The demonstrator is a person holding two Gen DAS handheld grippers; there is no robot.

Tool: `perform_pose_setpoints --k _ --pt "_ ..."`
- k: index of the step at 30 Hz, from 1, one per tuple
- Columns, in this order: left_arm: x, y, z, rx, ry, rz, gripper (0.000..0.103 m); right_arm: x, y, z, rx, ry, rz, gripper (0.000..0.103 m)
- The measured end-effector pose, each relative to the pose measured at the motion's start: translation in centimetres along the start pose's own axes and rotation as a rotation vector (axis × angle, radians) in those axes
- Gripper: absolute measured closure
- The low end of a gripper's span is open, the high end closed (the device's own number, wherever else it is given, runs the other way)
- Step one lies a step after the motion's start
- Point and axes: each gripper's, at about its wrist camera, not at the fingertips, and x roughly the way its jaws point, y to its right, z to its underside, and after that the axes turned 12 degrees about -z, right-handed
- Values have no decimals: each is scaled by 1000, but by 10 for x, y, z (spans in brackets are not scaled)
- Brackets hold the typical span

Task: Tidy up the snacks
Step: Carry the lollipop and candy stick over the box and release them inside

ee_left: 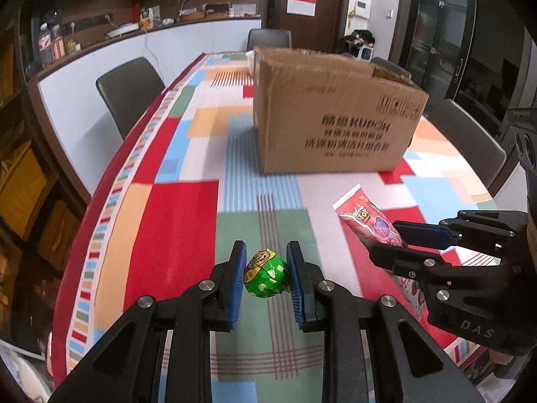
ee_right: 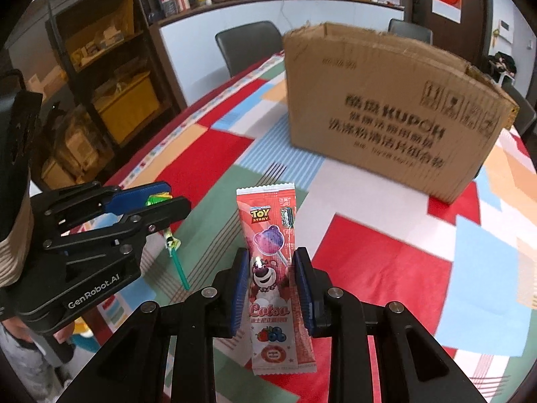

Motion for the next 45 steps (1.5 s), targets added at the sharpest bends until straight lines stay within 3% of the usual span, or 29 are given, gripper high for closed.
perform_pose_setpoints --k 26,36,45 --pt "-41 41 -113 50 248 67 78 -98 50 -69 51 287 98 74" --pt "-22 48 -156 60 280 76 78 -110 70 -105 52 352 134 74" --pt "5 51 -189 56 264 88 78 -101 94 -137 61 360 151 74"
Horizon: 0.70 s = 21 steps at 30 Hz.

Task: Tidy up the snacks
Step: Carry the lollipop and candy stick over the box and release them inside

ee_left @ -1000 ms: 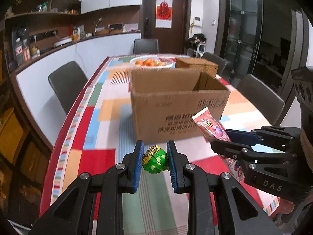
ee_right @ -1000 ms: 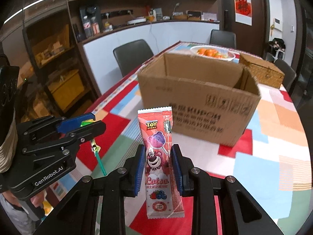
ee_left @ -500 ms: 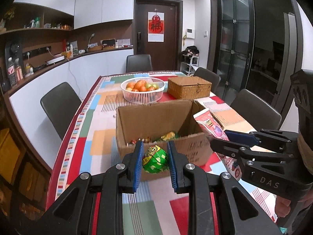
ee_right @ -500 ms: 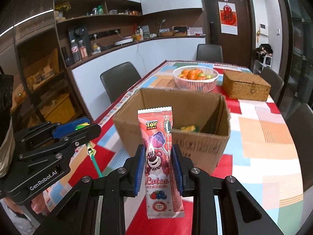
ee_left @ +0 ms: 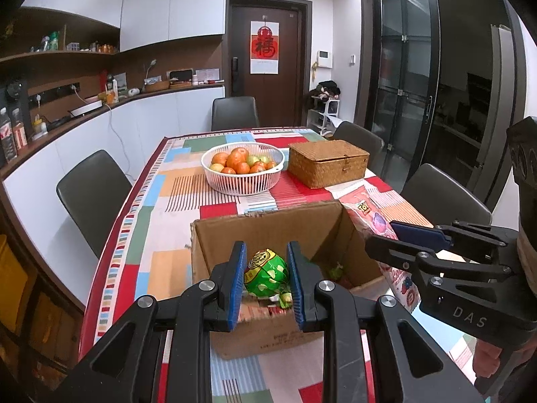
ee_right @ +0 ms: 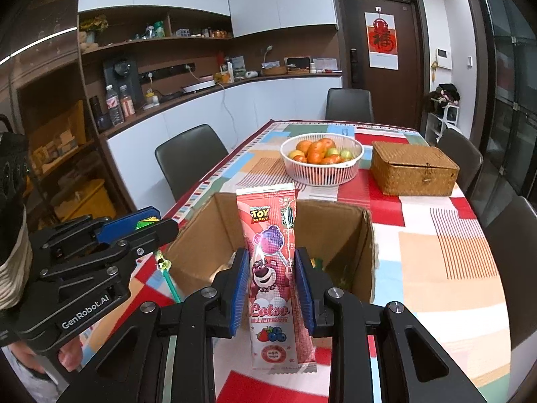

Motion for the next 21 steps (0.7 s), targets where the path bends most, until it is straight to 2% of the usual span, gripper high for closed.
perform_pose_setpoints --k 11,18,20,21 --pt "56 0 -6 -2 -86 -3 78 39 25 -13 15 -58 15 74" --pt "86 4 0 13 -138 -34 77 67 41 -11 32 -121 32 74" --pt "91 2 4 11 -150 -40 65 75 45 -10 42 -140 32 74" --pt "91 1 5 5 -149 -45 54 78 46 -9 46 -152 29 73"
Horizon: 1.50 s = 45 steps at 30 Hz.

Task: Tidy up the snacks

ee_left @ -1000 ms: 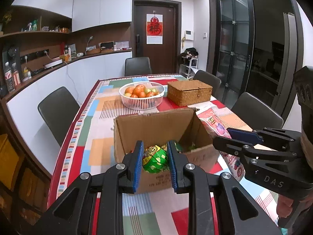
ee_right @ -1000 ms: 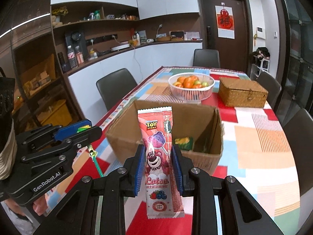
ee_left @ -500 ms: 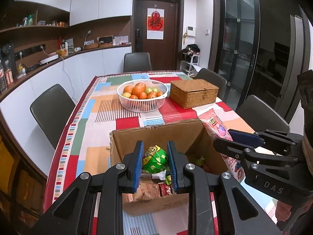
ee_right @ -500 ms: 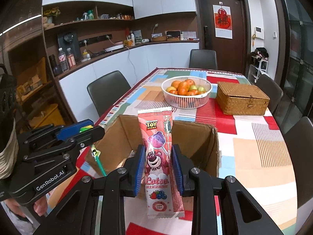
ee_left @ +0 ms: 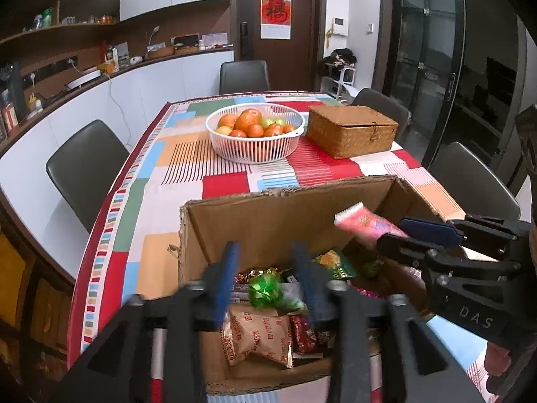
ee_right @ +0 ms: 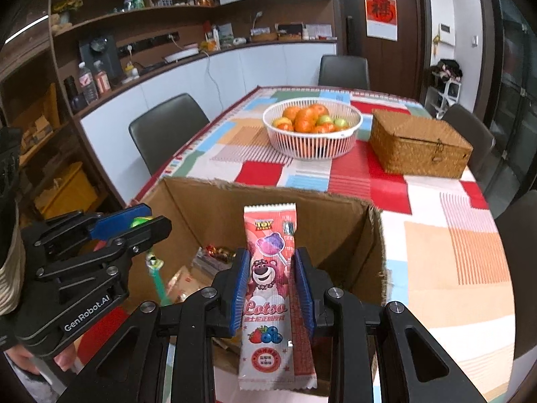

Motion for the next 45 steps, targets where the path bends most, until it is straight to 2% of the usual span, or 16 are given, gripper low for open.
perform_pose_setpoints --k 3,6,10,12,16,21,24,26,33,45 --pt "-4 -3 3 -3 13 -25 52 6 4 3 17 -23 3 62" --pt "-14 -6 8 -10 24 -37 52 2 3 8 16 -11 22 61" --pt "-35 -7 16 -10 56 -61 45 -12 -3 16 13 15 36 55" --pt "-49 -6 22 -9 80 -80 43 -21 -8 20 9 30 44 49" --pt "-76 -8 35 -19 122 -103 36 -45 -21 32 -12 70 57 41" --pt "-112 -7 54 -31 160 -104 28 -84 -40 53 -44 147 118 25" --pt "-132 -5 65 -30 186 -117 18 -106 -49 64 -57 195 146 20" --pt "-146 -4 72 -30 210 -130 15 -121 -56 73 -70 221 166 17" --pt "-187 -1 96 -42 269 -160 0 -155 -72 103 -81 272 189 12" --pt "-225 -2 127 -73 300 -185 0 -188 -91 143 -85 303 201 12"
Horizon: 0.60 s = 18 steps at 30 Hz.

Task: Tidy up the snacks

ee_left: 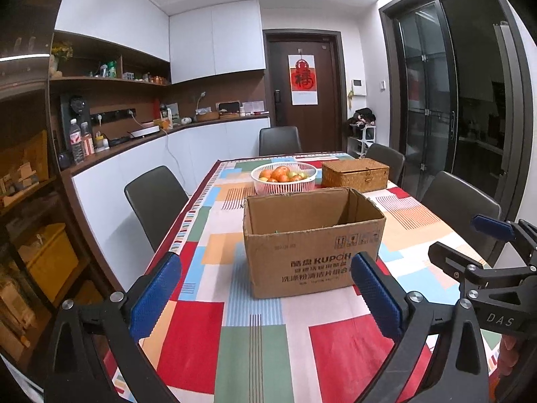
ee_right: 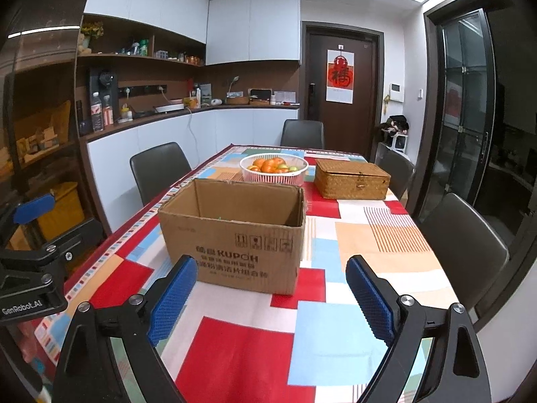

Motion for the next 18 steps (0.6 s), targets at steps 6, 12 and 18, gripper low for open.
perform_pose_setpoints --k 6,12,18 --pt "-13 0 11 2 0 -21 0 -14 -2 10 2 14 3 12" --pt "-21 1 18 0 -1 -20 0 -22 -2 18 13 13 -10 12" --pt "-26 1 21 -2 3 -20 0 -25 -3 22 15 16 -15 12"
